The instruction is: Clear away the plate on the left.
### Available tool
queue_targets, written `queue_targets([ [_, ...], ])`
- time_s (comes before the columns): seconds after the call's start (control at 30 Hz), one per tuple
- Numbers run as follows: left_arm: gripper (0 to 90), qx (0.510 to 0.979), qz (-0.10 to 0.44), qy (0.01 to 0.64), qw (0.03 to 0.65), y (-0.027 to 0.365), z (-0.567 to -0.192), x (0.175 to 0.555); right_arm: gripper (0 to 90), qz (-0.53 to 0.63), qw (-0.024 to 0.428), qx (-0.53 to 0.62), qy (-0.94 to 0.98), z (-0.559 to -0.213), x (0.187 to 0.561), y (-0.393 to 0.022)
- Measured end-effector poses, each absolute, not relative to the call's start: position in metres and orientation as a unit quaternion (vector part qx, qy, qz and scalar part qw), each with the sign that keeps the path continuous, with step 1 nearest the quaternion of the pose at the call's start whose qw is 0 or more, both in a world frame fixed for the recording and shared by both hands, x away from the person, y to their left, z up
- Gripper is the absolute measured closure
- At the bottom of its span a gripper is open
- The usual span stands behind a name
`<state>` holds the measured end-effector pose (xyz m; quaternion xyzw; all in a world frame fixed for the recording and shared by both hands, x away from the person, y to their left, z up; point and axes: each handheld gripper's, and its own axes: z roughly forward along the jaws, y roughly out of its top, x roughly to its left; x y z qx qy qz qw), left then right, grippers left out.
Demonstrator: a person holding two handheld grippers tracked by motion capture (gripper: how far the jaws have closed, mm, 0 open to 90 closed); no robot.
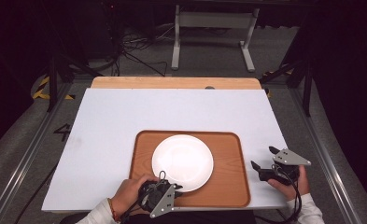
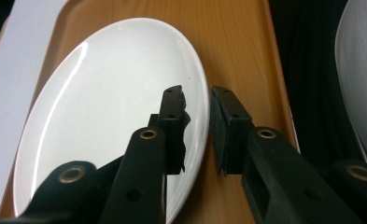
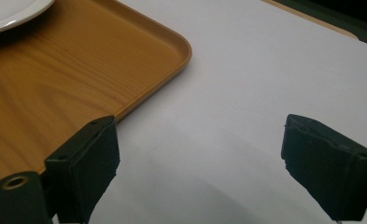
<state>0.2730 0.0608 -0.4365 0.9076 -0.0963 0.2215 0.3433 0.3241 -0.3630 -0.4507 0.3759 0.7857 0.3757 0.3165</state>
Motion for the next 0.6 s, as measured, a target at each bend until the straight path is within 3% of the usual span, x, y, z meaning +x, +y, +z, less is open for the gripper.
queue_targets([
  [0.6, 70.9, 0.890, 0.231, -0.027, 0.391, 0.092, -0.419, 0.296, 12.0, 0.378, 0.317, 0.374, 0.786, -0.451, 0.324, -0.363],
])
